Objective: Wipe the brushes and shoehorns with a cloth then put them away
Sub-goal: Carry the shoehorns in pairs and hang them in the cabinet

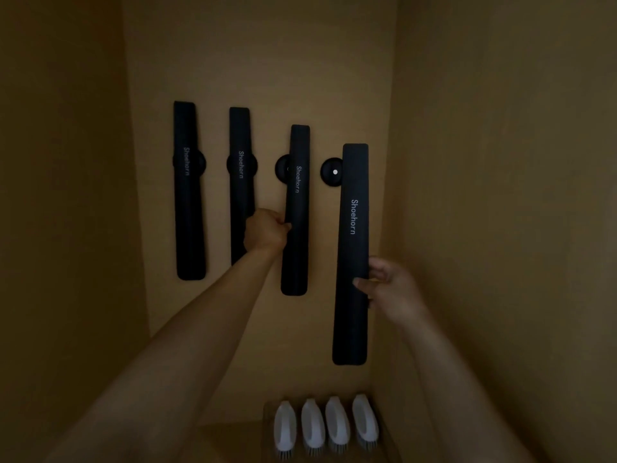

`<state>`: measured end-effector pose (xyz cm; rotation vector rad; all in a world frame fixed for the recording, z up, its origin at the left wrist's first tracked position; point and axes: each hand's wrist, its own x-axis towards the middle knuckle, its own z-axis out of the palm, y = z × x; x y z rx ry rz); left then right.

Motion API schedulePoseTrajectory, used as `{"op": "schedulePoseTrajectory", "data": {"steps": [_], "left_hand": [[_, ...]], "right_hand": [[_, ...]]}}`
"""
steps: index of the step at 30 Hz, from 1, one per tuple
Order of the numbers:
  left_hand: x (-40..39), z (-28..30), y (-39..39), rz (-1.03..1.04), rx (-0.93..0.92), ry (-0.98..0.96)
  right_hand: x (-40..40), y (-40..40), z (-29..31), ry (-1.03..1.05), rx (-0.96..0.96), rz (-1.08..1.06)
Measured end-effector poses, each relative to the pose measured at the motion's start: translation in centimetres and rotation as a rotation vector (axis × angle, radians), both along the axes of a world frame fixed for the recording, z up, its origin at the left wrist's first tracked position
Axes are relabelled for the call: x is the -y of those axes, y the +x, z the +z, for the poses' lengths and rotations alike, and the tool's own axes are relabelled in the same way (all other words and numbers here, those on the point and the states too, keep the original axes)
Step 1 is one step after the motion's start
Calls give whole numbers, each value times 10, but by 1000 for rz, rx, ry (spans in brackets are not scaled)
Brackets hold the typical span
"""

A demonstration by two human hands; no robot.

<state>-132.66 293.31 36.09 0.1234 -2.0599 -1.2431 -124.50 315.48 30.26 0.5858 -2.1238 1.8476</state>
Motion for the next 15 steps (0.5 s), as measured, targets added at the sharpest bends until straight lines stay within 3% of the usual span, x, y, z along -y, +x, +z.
{"op": "schedulePoseTrajectory", "data": {"steps": [15], "left_hand": [[11, 24, -5, 121, 15, -126]], "right_hand": [[0, -10, 1, -13, -12, 4]]}}
